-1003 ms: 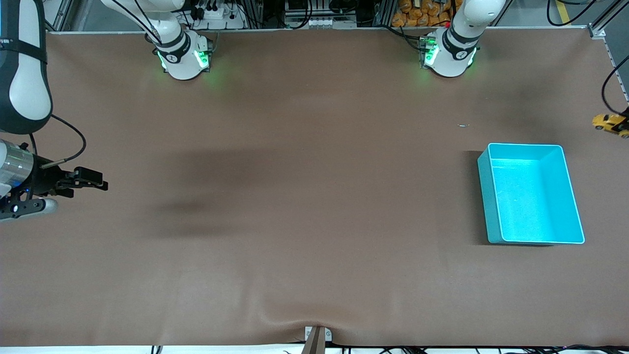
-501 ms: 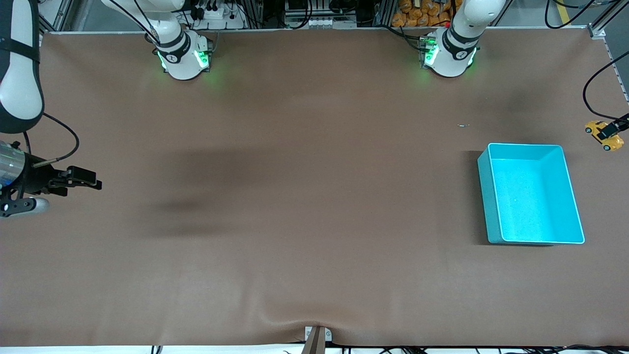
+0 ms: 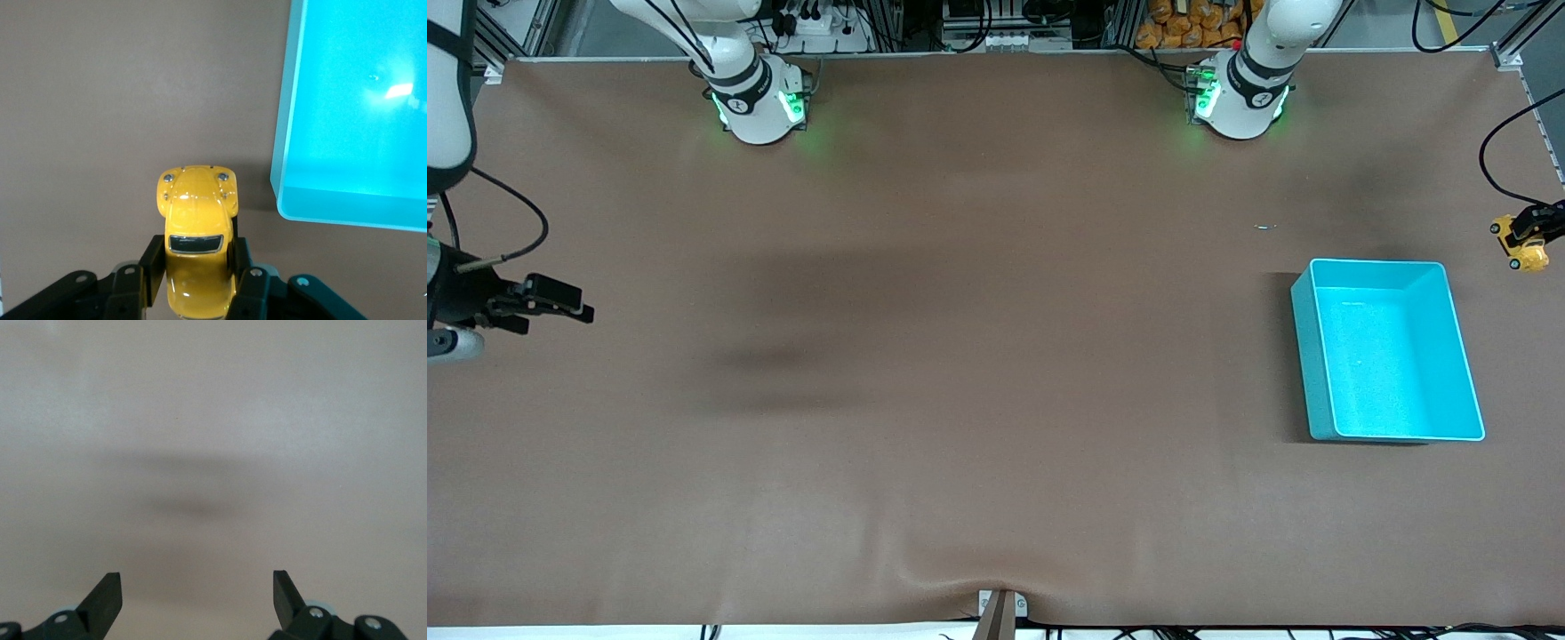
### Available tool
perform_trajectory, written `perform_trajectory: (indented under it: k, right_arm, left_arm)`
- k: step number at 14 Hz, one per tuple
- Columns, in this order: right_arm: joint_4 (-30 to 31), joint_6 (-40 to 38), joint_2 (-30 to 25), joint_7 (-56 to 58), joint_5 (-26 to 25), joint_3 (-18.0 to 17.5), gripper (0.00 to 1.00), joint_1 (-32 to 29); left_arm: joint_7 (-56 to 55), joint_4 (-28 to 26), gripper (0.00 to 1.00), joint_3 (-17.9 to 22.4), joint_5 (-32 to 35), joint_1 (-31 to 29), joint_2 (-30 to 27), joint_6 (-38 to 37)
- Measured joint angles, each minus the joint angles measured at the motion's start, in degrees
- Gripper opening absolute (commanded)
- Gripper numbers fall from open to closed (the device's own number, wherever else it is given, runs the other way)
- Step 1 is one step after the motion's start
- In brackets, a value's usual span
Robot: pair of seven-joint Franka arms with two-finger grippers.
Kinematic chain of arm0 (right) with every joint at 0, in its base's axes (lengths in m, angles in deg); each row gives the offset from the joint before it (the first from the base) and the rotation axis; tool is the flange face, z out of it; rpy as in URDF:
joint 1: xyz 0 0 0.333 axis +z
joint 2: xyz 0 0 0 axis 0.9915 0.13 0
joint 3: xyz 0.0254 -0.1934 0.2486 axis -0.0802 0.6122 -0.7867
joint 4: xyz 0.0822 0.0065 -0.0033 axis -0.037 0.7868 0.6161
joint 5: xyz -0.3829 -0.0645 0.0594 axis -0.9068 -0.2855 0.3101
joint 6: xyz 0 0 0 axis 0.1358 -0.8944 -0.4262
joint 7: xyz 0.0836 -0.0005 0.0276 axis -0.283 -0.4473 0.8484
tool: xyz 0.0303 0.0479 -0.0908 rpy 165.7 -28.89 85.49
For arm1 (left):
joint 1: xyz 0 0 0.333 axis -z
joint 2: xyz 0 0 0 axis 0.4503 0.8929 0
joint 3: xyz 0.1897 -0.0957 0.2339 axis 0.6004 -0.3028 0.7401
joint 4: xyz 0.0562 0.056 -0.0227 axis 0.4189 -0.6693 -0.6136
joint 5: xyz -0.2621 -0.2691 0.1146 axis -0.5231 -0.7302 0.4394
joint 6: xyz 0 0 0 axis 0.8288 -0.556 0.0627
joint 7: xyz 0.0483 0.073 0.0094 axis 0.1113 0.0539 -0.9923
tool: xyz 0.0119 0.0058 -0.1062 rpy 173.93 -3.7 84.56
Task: Wind and store yellow beetle car
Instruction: 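Lift the car with the left gripper and carry it over the bin, then lower the held car into the blue bin with the left gripper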
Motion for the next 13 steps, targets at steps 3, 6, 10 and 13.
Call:
perform_trajectory:
  k: [3,6,10,13]
  right_arm:
    - [0.0,-2.3,-1.8,-4.5,-0.2,-0.5,1.00,1.5]
    - [-0.2,-3.7,-3.1,-6.9,-0.4,-0.6,1.00,2.7]
    - [-2.8,-5.5,-3.5,-6.9,-0.4,-0.6,1.00,2.7]
    - [-4.0,-6.2,-3.8,-6.9,-0.6,-0.6,1.00,2.8]
  left_arm:
    - [6.4,2.8,0.00,0.0,0.0,0.0,2.3,0.0]
    - [7.6,5.3,0.00,-0.7,0.0,1.4,5.6,0.0]
    - [-0.1,6.7,0.00,-1.7,0.0,8.4,6.7,0.0]
    - [-7.4,7.0,0.00,-2.0,0.0,13.4,6.6,0.0]
